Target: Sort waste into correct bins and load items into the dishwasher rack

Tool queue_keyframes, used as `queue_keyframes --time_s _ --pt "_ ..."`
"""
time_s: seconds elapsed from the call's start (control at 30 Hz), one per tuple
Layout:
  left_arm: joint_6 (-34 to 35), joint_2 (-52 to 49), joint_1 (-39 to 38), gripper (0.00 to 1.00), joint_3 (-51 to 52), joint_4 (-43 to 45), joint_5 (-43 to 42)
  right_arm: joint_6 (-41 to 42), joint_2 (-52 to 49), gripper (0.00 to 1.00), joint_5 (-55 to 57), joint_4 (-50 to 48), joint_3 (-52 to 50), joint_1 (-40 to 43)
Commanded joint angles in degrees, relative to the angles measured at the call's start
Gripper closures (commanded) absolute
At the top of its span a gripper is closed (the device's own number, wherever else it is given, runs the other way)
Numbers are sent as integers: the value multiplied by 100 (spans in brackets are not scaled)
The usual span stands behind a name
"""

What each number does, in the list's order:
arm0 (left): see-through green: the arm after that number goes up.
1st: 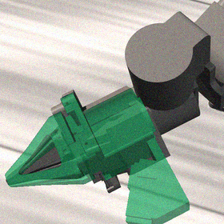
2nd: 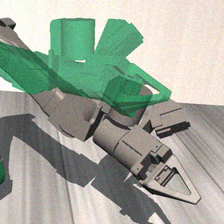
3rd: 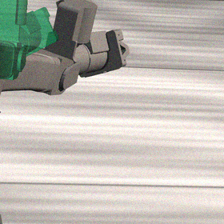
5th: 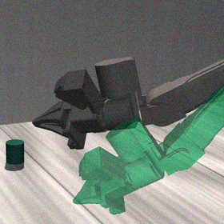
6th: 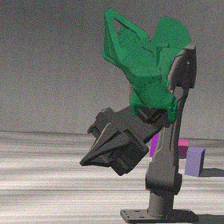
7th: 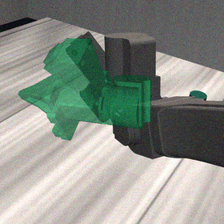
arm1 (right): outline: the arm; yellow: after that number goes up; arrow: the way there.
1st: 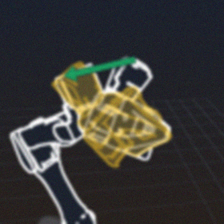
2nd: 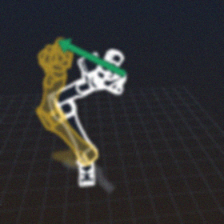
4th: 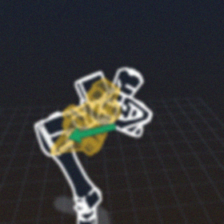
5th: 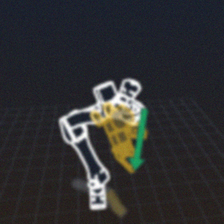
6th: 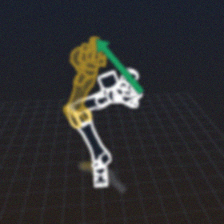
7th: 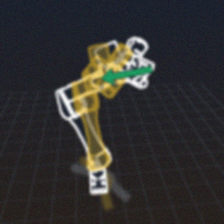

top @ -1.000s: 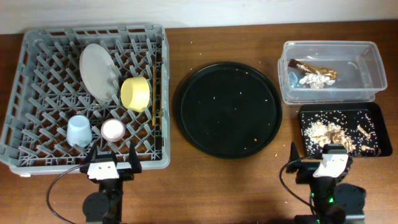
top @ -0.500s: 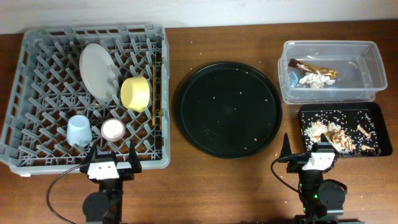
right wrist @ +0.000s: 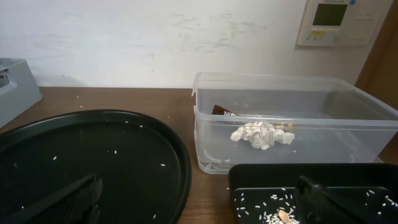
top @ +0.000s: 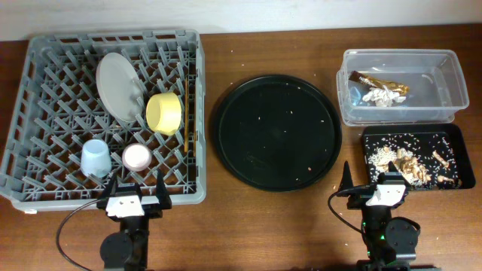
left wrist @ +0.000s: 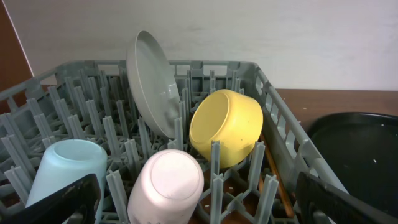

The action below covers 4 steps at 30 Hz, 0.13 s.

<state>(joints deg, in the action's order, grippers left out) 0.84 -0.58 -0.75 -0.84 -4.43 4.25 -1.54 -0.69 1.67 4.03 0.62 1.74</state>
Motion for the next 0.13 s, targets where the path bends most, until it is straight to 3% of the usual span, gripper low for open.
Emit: queue_keyframes --time_s 0.0,0.1 --pt "-90 28 35 1 33 9 -59 4 11 2 35 48 -31 17" --pt "-90 28 35 1 33 7 -59 4 11 1 35 48 -31 17"
